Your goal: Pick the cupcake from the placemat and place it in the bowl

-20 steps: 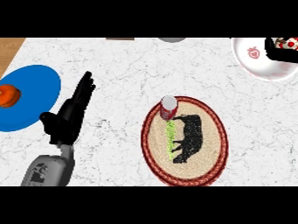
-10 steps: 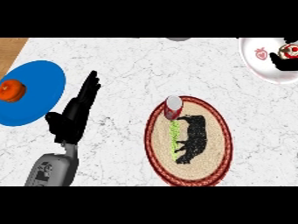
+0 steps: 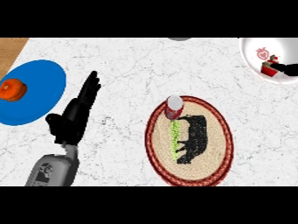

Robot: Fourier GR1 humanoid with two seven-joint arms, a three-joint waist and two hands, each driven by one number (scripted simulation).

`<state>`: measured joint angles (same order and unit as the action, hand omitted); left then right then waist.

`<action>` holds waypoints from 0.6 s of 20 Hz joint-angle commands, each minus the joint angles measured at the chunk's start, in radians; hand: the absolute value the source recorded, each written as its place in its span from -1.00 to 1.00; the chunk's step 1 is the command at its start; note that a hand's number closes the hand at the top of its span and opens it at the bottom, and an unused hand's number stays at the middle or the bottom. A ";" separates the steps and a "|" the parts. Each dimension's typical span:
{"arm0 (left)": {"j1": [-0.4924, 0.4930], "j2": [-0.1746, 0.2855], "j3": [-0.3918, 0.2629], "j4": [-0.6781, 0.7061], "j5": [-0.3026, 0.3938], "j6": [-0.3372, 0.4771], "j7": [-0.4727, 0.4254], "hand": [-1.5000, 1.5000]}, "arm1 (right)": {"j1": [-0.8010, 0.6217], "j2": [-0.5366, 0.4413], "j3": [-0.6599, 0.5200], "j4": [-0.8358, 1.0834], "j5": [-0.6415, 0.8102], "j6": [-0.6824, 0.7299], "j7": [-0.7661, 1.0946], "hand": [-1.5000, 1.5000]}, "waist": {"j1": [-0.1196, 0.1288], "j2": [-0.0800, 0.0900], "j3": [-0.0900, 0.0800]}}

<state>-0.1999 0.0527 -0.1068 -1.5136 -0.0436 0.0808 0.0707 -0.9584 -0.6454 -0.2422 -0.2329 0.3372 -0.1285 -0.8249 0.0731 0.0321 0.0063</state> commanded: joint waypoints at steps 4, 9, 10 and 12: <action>0.042 -0.002 -0.017 -0.058 -0.011 0.006 0.017 0.00 | -0.007 -0.013 -0.132 0.037 -0.124 0.061 -0.131 -1.00 | -0.002 -0.007 -0.001; 0.001 -0.008 0.008 0.007 -0.002 0.007 0.001 0.00 | -0.012 -0.103 -0.176 0.082 -0.171 0.261 -0.098 -1.00 | -0.023 -0.007 -0.002; 0.023 -0.006 0.011 0.004 0.001 0.004 -0.022 0.00 | 0.004 -0.094 -0.171 0.086 -0.167 0.276 -0.118 -1.00 | -0.020 -0.007 -0.002; 0.030 0.011 0.026 0.000 0.025 -0.021 -0.015 0.00 | 0.032 -0.139 -0.198 0.105 -0.192 0.338 -0.114 -1.00 | -0.019 -0.006 -0.001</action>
<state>-0.1758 0.0549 -0.0948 -1.5123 -0.0347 0.0731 0.0560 -0.9557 -0.7394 -0.4051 -0.1567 0.1793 0.1070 -0.9214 0.0551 0.0256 0.0046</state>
